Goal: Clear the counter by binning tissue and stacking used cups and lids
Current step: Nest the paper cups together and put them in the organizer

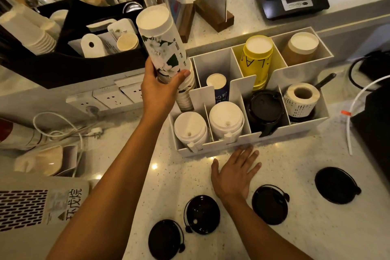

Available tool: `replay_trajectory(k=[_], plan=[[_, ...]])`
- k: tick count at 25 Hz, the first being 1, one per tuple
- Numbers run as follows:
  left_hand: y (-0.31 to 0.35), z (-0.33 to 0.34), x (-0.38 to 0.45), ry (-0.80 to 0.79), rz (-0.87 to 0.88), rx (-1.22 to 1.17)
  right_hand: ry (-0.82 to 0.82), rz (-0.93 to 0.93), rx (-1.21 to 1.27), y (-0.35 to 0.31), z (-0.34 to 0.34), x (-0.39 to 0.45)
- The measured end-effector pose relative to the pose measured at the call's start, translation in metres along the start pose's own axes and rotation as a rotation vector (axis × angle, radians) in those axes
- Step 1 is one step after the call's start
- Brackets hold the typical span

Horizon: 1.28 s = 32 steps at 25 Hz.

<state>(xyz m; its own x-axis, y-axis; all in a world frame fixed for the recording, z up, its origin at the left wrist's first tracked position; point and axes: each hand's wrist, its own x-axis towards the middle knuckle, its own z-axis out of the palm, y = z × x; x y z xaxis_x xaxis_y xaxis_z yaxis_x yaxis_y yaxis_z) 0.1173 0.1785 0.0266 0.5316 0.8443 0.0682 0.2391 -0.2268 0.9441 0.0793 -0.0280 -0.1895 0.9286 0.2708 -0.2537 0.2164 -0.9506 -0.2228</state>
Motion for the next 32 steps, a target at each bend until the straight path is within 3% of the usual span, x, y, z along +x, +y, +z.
replay_trajectory(k=[8,12,20,27,32], plan=[[0.004,-0.012,-0.021,0.001,-0.058,0.003,0.000,0.004,-0.006,0.001,0.001,0.000],[-0.006,-0.030,-0.057,0.045,-0.086,0.156,-0.013,-0.009,-0.002,0.002,0.001,0.000],[-0.016,-0.053,-0.134,-0.020,-0.019,0.334,-0.139,-0.021,0.055,0.005,-0.007,0.001],[-0.025,-0.056,-0.171,-0.088,-0.023,0.389,-0.230,-0.087,0.127,0.012,-0.054,0.001],[-0.034,-0.047,-0.194,-0.128,0.013,0.384,-0.194,-0.140,0.234,0.018,-0.096,-0.012]])
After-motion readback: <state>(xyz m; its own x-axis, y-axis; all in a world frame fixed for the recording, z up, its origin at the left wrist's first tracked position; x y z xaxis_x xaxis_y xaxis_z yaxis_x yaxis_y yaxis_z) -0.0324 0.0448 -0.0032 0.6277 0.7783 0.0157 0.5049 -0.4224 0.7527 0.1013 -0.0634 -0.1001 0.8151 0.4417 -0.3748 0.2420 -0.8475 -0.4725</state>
